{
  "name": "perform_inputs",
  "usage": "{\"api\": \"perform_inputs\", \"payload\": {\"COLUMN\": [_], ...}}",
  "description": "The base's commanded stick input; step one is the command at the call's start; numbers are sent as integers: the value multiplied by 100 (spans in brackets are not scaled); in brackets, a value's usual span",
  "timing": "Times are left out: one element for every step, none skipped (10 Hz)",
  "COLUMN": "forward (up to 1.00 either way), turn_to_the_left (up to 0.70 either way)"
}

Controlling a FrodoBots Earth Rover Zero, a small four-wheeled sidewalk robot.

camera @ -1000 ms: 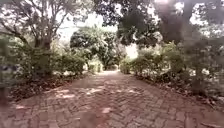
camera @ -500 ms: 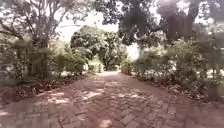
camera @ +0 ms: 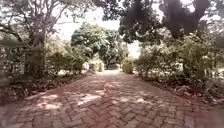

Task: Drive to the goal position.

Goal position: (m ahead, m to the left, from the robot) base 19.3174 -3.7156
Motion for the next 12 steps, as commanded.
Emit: {"api": "perform_inputs", "payload": {"forward": [70, 70, 70, 70, 70, 70, 70, 70, 70, 70, 70, 70], "turn_to_the_left": [0, 0, 0, 0, 0, 0, 0, 0, 0, 0, 0, 0]}}
